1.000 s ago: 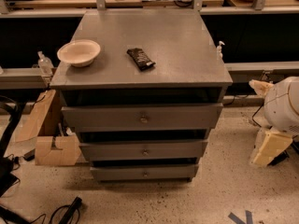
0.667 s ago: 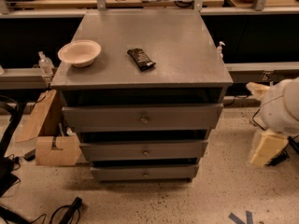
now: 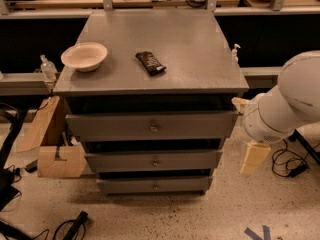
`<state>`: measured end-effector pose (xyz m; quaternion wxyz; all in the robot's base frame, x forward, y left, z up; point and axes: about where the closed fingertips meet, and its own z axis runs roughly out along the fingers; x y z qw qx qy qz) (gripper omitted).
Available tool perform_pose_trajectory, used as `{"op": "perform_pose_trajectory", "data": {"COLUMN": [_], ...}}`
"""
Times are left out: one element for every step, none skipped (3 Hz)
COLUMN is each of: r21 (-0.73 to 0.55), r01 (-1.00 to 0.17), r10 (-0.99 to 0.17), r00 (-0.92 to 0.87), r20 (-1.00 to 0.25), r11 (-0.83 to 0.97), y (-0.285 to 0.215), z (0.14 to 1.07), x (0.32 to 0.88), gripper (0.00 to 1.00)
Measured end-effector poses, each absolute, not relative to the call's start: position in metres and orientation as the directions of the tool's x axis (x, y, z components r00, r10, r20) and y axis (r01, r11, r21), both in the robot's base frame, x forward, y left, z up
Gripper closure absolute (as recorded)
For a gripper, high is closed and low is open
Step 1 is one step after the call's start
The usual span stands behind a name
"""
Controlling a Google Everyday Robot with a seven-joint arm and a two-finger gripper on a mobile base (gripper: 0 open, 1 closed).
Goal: Open top drawer
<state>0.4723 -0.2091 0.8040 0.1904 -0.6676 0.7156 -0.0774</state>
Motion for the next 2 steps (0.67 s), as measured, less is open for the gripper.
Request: {"op": "perform_pose_trajectory", "data": {"r21": [-0.336,-0.314], "r01": [-0.941,-0.949], "r10": [-0.987,-0.986], "r00": [0.014,0.043], "r20": [-0.158,-0.160], "r11": [0.041,0.009], "y": [-0.187,-0.171], "z": [0.776,0.750], "x": [0.492,0.509], "gripper": [0.00,0.00]}}
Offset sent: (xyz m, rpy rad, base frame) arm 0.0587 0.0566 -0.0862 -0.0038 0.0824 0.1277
